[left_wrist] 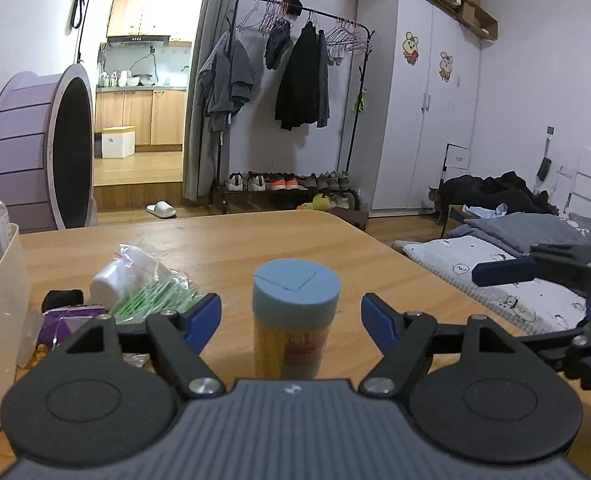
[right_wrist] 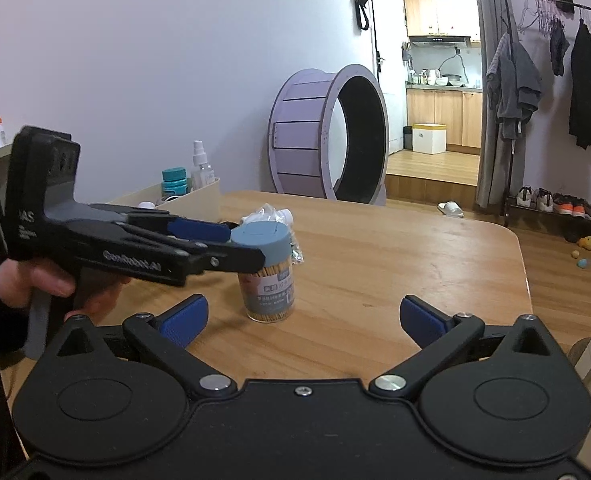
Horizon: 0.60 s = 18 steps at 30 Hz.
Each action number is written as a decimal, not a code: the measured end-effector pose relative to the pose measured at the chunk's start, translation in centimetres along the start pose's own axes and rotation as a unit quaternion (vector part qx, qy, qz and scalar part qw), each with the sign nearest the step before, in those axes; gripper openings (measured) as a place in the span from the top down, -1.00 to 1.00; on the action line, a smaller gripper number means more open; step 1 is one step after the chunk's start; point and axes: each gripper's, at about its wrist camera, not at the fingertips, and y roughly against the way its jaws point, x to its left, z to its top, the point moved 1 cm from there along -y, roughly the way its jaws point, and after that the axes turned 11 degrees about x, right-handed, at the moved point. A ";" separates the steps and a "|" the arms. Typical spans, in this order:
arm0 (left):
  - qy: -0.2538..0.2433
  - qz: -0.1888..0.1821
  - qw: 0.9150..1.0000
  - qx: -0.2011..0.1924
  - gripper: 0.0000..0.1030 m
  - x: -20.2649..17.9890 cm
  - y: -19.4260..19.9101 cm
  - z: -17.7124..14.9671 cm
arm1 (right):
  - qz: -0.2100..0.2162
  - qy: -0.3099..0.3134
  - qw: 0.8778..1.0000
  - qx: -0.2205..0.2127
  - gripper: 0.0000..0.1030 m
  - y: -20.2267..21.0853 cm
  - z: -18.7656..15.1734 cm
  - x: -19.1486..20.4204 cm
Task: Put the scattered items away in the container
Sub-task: 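Close the left tool on the toothpick container and lift it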
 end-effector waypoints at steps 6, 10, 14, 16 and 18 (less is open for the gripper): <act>-0.003 0.008 1.000 -0.014 -0.04 -0.4 -0.4 0.0 | -0.006 0.000 1.000 -0.002 -1.00 0.3 -0.1 -0.2; -0.008 0.012 1.000 -0.017 0.06 -0.6 -0.3 0.1 | -0.006 0.002 1.000 -0.001 -1.00 0.3 -0.2 -0.1; 0.003 0.012 1.000 -0.027 0.06 -0.2 0.5 0.3 | -0.004 0.002 1.000 -0.003 -1.00 0.3 -0.2 0.0; 0.007 0.015 0.999 -0.036 0.06 0.4 1.3 0.6 | -0.002 -0.001 1.000 -0.007 -1.00 0.3 0.0 0.1; 0.014 0.019 0.999 -0.045 0.06 1.1 2.1 0.8 | 0.001 -0.005 1.000 -0.013 -1.00 0.2 0.2 0.2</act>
